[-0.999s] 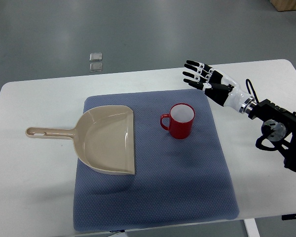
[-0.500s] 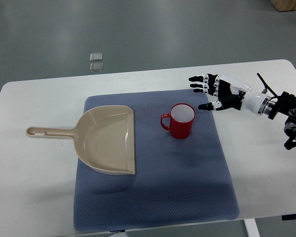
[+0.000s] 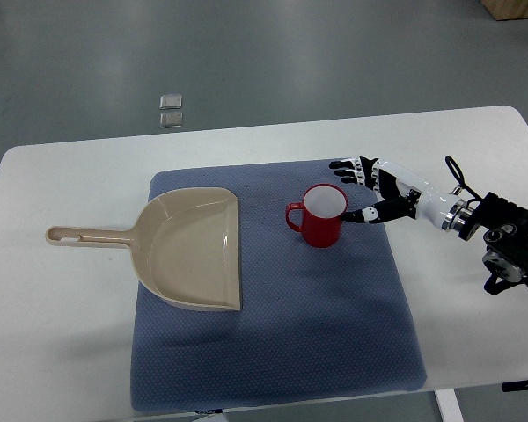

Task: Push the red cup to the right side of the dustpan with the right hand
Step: 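Wrap the right hand fingers around the red mug's body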

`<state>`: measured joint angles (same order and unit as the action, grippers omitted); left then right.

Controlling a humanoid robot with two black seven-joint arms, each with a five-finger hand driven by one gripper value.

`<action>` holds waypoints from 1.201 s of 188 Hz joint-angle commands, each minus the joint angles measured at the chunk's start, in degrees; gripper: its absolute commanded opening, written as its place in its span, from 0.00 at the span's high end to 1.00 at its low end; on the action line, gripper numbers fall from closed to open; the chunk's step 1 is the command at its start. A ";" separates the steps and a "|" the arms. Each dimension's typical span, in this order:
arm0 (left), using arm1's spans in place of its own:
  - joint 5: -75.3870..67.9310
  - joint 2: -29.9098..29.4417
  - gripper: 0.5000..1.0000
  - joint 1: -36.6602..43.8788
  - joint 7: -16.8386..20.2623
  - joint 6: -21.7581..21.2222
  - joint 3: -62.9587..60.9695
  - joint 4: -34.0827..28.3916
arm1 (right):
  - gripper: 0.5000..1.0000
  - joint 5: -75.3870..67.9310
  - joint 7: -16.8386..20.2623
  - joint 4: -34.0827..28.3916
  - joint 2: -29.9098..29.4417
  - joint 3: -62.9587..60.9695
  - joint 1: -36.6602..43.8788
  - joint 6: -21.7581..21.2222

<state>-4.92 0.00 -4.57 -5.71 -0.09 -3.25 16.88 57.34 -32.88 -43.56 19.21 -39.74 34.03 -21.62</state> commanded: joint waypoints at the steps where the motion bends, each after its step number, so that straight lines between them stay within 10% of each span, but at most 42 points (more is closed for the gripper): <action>1: 0.00 0.00 0.00 0.00 0.00 0.01 0.00 0.00 | 0.14 -0.21 -0.08 0.06 -0.40 0.02 -0.72 0.17; 226: 0.00 0.00 0.00 0.00 0.00 0.01 0.09 0.00 | 0.13 0.06 0.01 3.75 -9.63 0.63 -1.60 3.42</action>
<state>-4.92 0.00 -4.57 -5.71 -0.08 -3.16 16.88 57.35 -32.87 -40.52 10.64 -39.15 32.44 -18.77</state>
